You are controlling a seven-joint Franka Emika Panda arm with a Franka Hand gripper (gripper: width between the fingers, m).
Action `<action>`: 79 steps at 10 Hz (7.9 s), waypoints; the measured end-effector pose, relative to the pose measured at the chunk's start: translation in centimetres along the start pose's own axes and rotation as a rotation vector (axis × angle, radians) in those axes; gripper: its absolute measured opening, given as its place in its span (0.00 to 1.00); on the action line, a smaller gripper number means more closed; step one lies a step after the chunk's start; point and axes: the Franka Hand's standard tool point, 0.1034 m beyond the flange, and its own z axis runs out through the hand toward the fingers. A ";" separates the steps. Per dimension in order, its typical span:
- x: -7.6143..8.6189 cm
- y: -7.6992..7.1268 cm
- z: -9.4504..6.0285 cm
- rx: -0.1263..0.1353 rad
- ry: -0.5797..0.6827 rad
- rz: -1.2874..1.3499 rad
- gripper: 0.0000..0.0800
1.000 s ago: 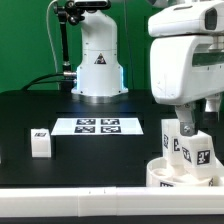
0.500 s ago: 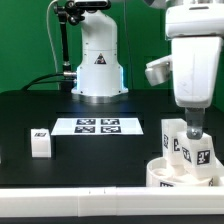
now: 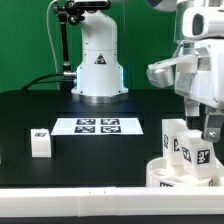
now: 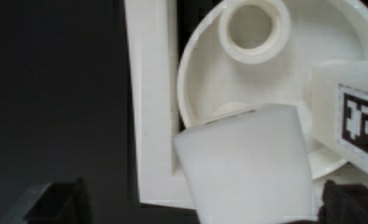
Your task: Assemble stool
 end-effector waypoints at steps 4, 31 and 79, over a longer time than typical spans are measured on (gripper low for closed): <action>-0.2 -0.3 0.7 0.008 -0.014 -0.083 0.81; 1.0 -1.7 1.3 0.075 -0.012 1.386 0.42; -13.8 -4.8 1.1 0.329 0.033 2.643 0.81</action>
Offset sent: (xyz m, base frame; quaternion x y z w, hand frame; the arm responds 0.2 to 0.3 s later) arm -0.0031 0.0033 0.0016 -0.0155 -0.0005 -0.0052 0.9999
